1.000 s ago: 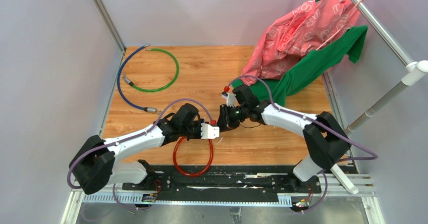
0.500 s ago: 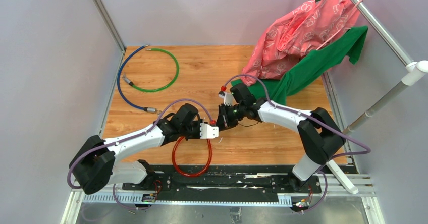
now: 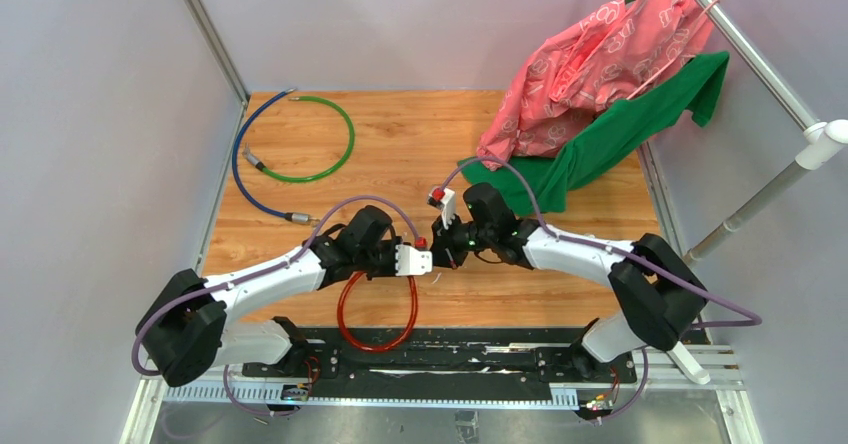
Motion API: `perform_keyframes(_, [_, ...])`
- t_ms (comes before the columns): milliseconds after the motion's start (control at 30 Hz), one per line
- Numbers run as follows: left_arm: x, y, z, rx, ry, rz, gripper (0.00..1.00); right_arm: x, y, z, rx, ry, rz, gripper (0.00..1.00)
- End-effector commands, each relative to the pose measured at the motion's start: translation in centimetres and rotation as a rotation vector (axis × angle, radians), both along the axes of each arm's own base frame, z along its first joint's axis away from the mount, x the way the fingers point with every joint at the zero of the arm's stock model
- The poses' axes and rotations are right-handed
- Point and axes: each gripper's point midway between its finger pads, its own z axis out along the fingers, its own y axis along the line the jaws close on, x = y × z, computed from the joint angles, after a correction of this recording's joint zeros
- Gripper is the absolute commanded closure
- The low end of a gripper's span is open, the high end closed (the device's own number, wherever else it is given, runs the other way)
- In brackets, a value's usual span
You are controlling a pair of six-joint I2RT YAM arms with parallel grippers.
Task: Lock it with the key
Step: Lock the lock.
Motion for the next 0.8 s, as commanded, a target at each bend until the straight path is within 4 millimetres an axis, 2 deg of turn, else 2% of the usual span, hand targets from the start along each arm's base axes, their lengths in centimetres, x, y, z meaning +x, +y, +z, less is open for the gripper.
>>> perform_keyframes(0, [0.6, -2.6, 3.0, -0.132, -0.041, -0.043, 1.0, 1.3, 1.2, 0.3, 0.044, -0.322, 0.065, 1.0])
perform_keyframes(67, [0.5, -2.6, 3.2, -0.148, -0.026, -0.042, 1.0, 1.7, 1.0, 0.6, 0.062, -0.398, 0.068, 1.0])
perform_keyframes(200, [0.6, -2.6, 3.3, -0.169, -0.005, -0.04, 1.0, 1.1, 1.3, 1.1, 0.117, -0.584, 0.138, 1.0])
perform_keyframes(400, [0.4, -2.8, 3.4, -0.188, -0.002, -0.049, 1.0, -0.6, 2.5, -0.1, 0.111, -0.78, 0.28, 1.0])
perform_keyframes(633, [0.3, -2.5, 3.0, -0.179, 0.002, -0.048, 1.0, -1.0, 1.6, 0.0, 0.076, -1.052, 0.353, 1.0])
perform_keyframes(767, [0.3, -2.2, 2.9, -0.166, -0.002, -0.048, 1.0, -0.9, 1.1, 0.2, 0.058, -1.044, 0.322, 1.0])
